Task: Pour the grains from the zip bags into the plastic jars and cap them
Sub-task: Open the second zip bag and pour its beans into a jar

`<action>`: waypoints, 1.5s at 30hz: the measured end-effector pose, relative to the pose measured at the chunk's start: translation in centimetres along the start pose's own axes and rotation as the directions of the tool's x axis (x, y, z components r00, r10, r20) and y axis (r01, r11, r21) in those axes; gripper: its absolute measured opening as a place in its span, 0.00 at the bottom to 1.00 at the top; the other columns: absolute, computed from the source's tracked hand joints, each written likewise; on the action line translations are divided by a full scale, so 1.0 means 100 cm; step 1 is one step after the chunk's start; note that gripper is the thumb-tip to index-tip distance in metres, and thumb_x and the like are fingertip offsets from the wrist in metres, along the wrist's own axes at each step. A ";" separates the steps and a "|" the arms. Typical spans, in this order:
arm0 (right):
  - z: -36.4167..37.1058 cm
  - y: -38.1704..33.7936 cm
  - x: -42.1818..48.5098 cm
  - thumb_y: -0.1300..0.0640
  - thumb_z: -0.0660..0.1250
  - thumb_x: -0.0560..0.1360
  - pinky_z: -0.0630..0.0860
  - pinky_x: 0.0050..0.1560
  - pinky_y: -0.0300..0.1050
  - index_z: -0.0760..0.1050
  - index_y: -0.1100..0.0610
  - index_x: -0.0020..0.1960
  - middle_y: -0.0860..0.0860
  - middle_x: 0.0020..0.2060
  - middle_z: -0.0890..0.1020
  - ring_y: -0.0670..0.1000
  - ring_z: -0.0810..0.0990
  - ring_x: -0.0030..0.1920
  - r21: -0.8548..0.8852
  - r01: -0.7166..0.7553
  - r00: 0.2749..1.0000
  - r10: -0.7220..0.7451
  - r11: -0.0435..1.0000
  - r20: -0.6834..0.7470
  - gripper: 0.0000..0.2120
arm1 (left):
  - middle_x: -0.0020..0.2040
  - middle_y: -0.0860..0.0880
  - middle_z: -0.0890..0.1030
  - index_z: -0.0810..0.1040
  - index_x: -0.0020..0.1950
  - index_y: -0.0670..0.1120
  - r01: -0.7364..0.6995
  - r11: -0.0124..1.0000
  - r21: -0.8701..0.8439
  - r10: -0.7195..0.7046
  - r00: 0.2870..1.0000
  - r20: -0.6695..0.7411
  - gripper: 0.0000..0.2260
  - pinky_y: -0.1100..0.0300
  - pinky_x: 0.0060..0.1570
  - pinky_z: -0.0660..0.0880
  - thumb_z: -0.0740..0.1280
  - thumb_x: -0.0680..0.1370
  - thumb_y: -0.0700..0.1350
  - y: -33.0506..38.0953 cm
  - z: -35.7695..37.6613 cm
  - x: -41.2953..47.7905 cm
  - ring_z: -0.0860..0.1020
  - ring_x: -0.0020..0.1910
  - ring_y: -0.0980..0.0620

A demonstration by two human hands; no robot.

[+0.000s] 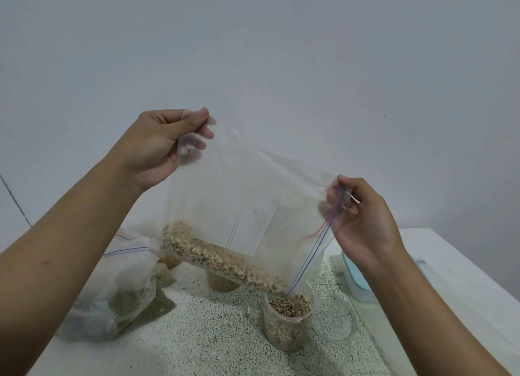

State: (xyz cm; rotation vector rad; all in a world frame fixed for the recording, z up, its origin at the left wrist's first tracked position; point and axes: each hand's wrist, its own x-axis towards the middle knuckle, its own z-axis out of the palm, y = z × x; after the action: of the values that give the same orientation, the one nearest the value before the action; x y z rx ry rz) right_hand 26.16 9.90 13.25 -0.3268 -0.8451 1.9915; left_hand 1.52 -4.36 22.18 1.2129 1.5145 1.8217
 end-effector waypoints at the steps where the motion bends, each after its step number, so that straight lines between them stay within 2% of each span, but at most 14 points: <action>1: 0.000 0.000 0.000 0.64 0.66 0.77 0.69 0.35 0.41 0.75 0.56 0.39 0.51 0.34 0.77 0.47 0.75 0.32 -0.001 0.002 1.000 -0.002 1.000 0.000 0.09 | 0.39 0.52 0.83 0.84 0.47 0.46 0.001 1.000 -0.001 -0.001 1.000 0.000 0.13 0.64 0.38 0.75 0.73 0.70 0.54 0.000 0.000 0.000 0.77 0.34 0.57; 27: -0.003 0.000 0.008 0.65 0.66 0.76 0.70 0.34 0.39 0.74 0.56 0.40 0.51 0.34 0.78 0.46 0.77 0.32 0.021 0.009 0.999 -0.008 1.000 -0.037 0.08 | 0.39 0.51 0.83 0.86 0.42 0.48 -0.002 1.000 0.028 0.001 0.999 0.036 0.12 0.64 0.37 0.76 0.75 0.66 0.56 0.002 0.004 0.007 0.77 0.34 0.56; 38: -0.004 0.002 0.006 0.65 0.67 0.77 0.70 0.34 0.39 0.75 0.56 0.37 0.51 0.34 0.78 0.46 0.77 0.32 0.014 0.011 0.999 -0.011 1.000 -0.042 0.11 | 0.40 0.51 0.84 0.87 0.41 0.50 -0.023 0.995 0.095 0.024 1.000 -0.001 0.12 0.58 0.45 0.74 0.75 0.66 0.57 0.000 0.005 0.004 0.78 0.34 0.56; 45: -0.003 0.002 0.006 0.64 0.66 0.77 0.69 0.34 0.40 0.75 0.56 0.40 0.51 0.34 0.77 0.46 0.76 0.32 -0.009 0.018 1.000 -0.018 1.000 -0.021 0.08 | 0.40 0.51 0.84 0.88 0.41 0.50 -0.037 0.994 0.101 0.038 0.999 -0.002 0.12 0.59 0.44 0.74 0.75 0.66 0.58 0.003 0.004 0.000 0.78 0.34 0.56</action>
State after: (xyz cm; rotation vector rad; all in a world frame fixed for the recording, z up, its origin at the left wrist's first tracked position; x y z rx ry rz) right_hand 25.89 10.54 12.96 -0.3437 -0.8409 1.9653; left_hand 1.91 -4.22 22.43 1.2934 1.6140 1.7915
